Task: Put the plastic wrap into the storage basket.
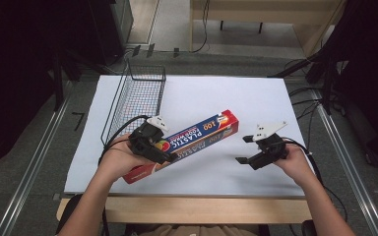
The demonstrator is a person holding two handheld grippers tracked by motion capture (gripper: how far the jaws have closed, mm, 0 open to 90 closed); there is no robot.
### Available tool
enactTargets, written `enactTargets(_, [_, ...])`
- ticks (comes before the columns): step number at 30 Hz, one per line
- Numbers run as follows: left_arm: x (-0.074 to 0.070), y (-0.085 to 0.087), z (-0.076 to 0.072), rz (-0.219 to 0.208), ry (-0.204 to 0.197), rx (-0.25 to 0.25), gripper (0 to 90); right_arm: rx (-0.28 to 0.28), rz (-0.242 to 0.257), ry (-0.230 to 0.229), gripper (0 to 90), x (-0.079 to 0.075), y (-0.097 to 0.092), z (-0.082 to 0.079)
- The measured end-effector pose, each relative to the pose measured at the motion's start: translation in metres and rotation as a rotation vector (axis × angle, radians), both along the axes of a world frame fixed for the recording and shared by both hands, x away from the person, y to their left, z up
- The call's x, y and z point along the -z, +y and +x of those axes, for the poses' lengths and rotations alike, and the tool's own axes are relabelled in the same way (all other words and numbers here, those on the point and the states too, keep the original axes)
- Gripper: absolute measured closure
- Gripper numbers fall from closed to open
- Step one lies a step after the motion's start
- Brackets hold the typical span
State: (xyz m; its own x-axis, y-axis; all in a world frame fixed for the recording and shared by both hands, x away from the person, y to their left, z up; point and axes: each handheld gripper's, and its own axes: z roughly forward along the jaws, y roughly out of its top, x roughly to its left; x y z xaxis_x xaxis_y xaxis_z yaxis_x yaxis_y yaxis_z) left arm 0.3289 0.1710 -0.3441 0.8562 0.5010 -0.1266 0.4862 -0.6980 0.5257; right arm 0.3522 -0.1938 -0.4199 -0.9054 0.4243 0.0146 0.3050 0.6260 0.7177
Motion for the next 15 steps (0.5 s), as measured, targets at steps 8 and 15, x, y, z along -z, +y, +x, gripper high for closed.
enactTargets(8, [-0.01,0.011,0.002,-0.031,-0.012,-0.06,40.1,0.018,0.008,0.008,20.2,0.008,0.006,0.001])
enactTargets(15, [-0.017,0.022,0.006,-0.044,-0.025,-0.113,40.1,-0.001,-0.019,0.021,20.2,0.015,0.016,0.0])
